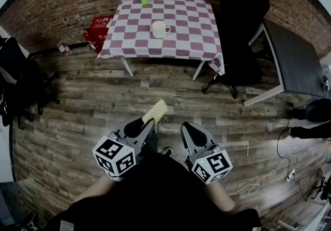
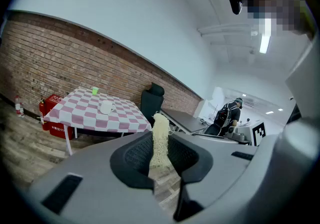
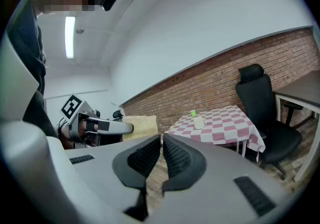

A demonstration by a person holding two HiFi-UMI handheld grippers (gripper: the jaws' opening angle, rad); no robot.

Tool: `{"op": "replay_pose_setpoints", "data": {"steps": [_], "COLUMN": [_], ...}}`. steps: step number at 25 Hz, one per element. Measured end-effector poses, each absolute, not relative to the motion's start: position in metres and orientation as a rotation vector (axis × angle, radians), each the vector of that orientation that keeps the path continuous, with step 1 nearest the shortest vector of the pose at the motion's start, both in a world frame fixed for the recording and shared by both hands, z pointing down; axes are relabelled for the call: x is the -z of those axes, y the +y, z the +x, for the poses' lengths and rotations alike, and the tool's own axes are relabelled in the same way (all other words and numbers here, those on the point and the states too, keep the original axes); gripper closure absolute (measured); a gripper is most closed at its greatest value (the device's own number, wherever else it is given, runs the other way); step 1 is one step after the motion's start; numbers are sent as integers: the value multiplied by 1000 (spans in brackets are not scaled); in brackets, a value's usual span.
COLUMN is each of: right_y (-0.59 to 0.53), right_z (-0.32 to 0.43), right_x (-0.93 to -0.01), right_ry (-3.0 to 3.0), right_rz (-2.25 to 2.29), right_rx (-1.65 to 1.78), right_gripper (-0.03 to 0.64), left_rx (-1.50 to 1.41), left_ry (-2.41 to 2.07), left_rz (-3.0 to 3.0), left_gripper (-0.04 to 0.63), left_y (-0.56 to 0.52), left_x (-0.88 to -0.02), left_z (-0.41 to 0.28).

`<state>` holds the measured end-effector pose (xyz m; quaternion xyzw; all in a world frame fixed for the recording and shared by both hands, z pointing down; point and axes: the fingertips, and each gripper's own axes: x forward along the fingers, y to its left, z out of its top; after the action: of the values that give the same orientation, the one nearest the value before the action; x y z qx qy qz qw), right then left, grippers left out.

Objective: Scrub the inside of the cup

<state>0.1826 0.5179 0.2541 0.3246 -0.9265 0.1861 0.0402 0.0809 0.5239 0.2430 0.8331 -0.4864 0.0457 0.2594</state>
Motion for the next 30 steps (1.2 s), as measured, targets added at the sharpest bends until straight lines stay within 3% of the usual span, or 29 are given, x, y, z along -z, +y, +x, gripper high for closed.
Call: {"op": "replay_pose_setpoints", "data": {"steps": [19,30], "right_y": [442,372], "right_z": [158,112], "right_x": [-246,-276], "right_ry": [-2845,-2732], "right_rz": [1047,1014], "right_rx": [-513,-563], "right_gripper": [574,574], "left_rx": [-175,-104], "left_ry": [-1341,-1569], "left_rz": [2325,2214], "left_gripper": [515,515], "left_y": [435,343], "left_x": [-238,-244], "left_z": [54,-81]}}
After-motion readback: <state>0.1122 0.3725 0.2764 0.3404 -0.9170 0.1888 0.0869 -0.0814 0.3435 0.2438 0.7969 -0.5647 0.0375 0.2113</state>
